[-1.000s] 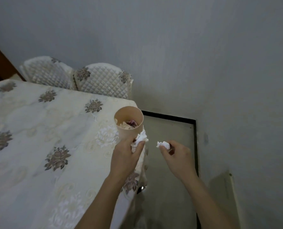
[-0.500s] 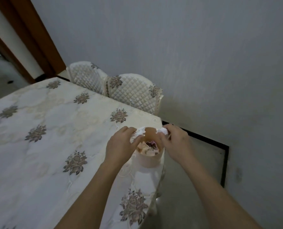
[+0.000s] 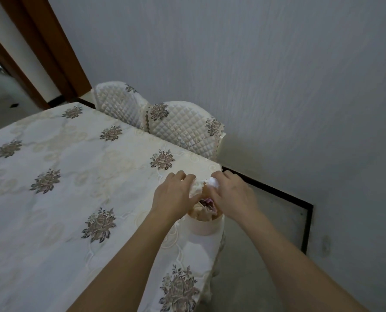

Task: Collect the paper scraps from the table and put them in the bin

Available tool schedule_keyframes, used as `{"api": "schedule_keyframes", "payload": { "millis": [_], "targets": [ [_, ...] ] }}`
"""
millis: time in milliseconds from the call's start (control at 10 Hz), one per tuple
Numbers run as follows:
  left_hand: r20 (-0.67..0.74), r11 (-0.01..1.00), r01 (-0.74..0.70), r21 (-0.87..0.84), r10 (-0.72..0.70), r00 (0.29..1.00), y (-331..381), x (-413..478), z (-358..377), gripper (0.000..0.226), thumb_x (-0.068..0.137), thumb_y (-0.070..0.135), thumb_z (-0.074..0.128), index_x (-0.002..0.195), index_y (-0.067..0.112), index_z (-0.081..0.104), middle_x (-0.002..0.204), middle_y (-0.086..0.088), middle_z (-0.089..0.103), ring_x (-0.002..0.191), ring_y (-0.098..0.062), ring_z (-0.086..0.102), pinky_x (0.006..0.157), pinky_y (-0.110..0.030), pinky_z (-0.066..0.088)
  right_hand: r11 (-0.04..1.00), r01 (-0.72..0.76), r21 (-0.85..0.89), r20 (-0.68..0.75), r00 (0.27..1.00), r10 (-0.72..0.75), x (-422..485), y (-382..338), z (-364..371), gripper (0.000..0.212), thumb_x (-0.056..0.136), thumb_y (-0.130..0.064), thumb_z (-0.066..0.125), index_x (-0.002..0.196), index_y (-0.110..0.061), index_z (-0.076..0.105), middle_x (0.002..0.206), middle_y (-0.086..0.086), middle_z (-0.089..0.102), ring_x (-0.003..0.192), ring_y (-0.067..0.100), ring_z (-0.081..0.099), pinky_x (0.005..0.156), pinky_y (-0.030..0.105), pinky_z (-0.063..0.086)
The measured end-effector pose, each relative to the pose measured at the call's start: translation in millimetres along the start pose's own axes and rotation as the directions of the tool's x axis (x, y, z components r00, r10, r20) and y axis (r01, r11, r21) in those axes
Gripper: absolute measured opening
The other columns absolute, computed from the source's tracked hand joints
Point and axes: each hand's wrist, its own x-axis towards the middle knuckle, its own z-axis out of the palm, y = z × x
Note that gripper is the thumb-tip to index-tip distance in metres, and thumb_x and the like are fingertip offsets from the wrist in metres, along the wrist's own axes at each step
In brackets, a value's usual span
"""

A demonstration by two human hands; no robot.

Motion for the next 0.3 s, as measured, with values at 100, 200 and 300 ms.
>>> {"api": "schedule_keyframes", "payload": {
  "millis": [100,200,300],
  "targets": [
    [0.072,0.998,-0.012,0.067,0.008,0.997,-2.8,0.2,3.1,0.074,0.086,0.071,0.048,0.147,0.03,0.036,0.149,0.002,0.044,0.134,-0.022,0.04,0.096,-0.042,0.043,0.996,0.021,-0.081,0.109,0.994,-0.012,-2.8,4.4,9.2,0.053,0.091,-0.047,0.054,0.138,-0.024,0.047,0.136,0.002,0.051,0.12,0.025,0.049,0.092,0.041,0.045],
    [0.006,0.997,-0.014,0.075,0.013,1.0,-5.3,-3.3,1.8,0.072,0.087,0.069,0.048,0.147,0.029,0.038,0.152,0.001,0.043,0.14,-0.021,0.036,0.103,-0.045,0.038,0.997,0.011,-0.071,0.075,0.997,-0.006,-9.3,2.4,11.5,0.052,0.088,-0.043,0.057,0.135,-0.022,0.051,0.137,0.002,0.052,0.125,0.024,0.047,0.095,0.042,0.042],
    [-0.044,0.995,-0.039,0.087,0.043,0.998,-8.0,-5.6,5.4,0.066,0.086,0.064,0.051,0.141,0.025,0.049,0.143,-0.001,0.054,0.133,-0.023,0.047,0.099,-0.045,0.042,0.996,0.013,-0.085,0.054,0.999,-0.009,-11.2,2.0,15.1,0.051,0.088,-0.043,0.056,0.135,-0.023,0.052,0.135,0.0,0.053,0.126,0.022,0.046,0.097,0.041,0.041]
  ]
}}
